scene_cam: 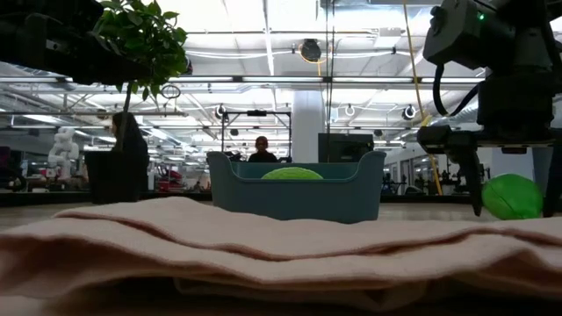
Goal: Pick and placing Produce into tupperware
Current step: Put the green pear into the blue bin
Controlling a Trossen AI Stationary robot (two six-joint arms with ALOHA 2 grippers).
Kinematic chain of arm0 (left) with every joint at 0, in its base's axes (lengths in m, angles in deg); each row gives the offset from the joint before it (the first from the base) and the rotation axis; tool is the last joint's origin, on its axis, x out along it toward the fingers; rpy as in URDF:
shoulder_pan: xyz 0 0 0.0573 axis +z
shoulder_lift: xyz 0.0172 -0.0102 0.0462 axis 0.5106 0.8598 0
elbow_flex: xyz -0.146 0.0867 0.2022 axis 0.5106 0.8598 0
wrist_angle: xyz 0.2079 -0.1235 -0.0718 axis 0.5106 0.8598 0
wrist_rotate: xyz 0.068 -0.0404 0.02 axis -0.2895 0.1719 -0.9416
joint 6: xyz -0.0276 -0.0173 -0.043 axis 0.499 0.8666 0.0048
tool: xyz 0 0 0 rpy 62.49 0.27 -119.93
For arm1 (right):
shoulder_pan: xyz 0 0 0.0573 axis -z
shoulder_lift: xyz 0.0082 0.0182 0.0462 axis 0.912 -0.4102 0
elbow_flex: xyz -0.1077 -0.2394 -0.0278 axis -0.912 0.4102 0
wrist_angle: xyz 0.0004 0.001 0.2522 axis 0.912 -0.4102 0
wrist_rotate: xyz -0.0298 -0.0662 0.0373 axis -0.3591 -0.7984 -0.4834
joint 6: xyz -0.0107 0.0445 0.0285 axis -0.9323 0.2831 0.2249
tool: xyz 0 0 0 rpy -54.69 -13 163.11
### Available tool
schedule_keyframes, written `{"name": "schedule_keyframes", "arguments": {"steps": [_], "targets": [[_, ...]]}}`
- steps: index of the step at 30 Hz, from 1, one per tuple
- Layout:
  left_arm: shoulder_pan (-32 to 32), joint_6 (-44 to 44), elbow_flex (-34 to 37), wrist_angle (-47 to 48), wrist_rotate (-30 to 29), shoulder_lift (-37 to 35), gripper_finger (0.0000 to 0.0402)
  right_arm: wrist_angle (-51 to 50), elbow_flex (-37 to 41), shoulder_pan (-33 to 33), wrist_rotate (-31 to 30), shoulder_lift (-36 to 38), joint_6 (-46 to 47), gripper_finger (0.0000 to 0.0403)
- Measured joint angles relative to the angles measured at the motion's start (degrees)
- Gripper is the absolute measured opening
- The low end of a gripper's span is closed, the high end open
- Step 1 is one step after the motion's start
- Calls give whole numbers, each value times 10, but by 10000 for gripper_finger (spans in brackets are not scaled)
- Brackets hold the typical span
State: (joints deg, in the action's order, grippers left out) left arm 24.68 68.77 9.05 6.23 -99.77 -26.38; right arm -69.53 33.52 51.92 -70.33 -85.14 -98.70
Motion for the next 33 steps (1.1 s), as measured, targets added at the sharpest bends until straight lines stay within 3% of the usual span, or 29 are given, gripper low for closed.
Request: {"name": "schedule_keyframes", "arguments": {"steps": [8, 12, 19, 33], "targets": [[0, 1, 0, 0, 0, 0, 31, 17, -3, 0, -11, 8, 16, 232], [0, 1, 0, 0, 0, 0, 31, 17, -11, 2, -41, 31, 31, 232], [0, 1, 0, 0, 0, 0, 31, 6, -23, 12, -39, 72, 57, 232], [0, 1, 0, 0, 0, 0, 31, -85, -132, 10, -53, 80, 102, 232]]}}
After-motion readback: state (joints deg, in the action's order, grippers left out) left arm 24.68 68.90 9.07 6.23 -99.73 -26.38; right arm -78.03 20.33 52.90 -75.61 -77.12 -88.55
